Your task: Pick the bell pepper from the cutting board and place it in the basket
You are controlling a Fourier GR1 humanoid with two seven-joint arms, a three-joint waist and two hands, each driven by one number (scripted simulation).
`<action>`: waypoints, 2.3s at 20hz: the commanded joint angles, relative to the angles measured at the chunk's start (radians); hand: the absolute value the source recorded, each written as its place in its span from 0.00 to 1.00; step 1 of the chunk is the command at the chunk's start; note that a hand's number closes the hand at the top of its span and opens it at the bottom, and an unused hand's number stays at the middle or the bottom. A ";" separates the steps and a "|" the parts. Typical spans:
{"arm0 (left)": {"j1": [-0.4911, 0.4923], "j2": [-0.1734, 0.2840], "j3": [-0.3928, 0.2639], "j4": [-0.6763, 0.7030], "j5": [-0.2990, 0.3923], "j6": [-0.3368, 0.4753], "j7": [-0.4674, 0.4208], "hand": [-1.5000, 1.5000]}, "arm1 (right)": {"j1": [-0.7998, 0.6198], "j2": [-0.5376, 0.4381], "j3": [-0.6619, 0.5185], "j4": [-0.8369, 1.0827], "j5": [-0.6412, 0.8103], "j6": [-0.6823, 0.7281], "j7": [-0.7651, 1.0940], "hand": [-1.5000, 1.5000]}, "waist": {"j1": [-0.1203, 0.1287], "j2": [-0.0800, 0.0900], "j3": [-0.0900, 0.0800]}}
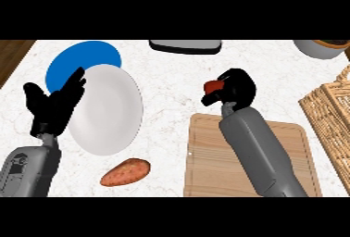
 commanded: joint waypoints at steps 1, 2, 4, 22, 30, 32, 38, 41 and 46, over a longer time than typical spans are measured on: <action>-0.003 -0.011 -0.006 0.017 -0.014 0.013 -0.015 0.50 | -0.123 0.007 0.028 0.021 0.012 -0.255 0.121 1.00 | 0.000 -0.005 0.000; -0.001 -0.016 -0.020 0.007 -0.030 0.020 -0.018 0.50 | -0.173 0.007 0.025 0.043 0.042 -0.279 0.130 1.00 | 0.009 -0.004 -0.001; 0.006 -0.008 -0.009 0.014 -0.010 0.002 -0.004 0.50 | -0.204 0.007 0.040 0.025 0.083 -0.379 0.102 1.00 | 0.004 -0.009 -0.001; 0.050 0.014 0.047 0.029 -0.005 0.018 -0.041 0.50 | -0.645 -0.013 -0.153 0.281 0.557 -0.193 0.436 1.00 | -0.080 -0.022 -0.003; 0.086 0.018 0.043 -0.053 -0.002 0.023 0.006 0.50 | -0.657 -0.148 -0.269 0.309 0.628 -0.145 0.370 1.00 | -0.088 -0.026 -0.001; 0.088 0.015 0.048 -0.033 0.005 0.011 -0.023 0.50 | -0.663 -0.139 -0.279 0.353 0.690 -0.171 0.414 1.00 | -0.079 -0.019 -0.002; 0.068 0.035 0.068 -0.029 0.008 0.017 0.004 0.50 | -0.646 -0.232 -0.342 0.342 0.738 -0.038 0.379 1.00 | -0.106 -0.027 -0.002; 0.080 0.039 0.067 -0.026 0.007 0.010 0.014 0.50 | -0.627 -0.258 -0.382 0.287 0.734 -0.017 0.354 1.00 | -0.111 -0.030 -0.001; 0.133 0.084 0.124 -0.038 0.050 -0.033 -0.020 0.50 | -0.438 -0.238 -0.414 0.157 0.727 -0.048 0.292 1.00 | -0.115 -0.034 -0.001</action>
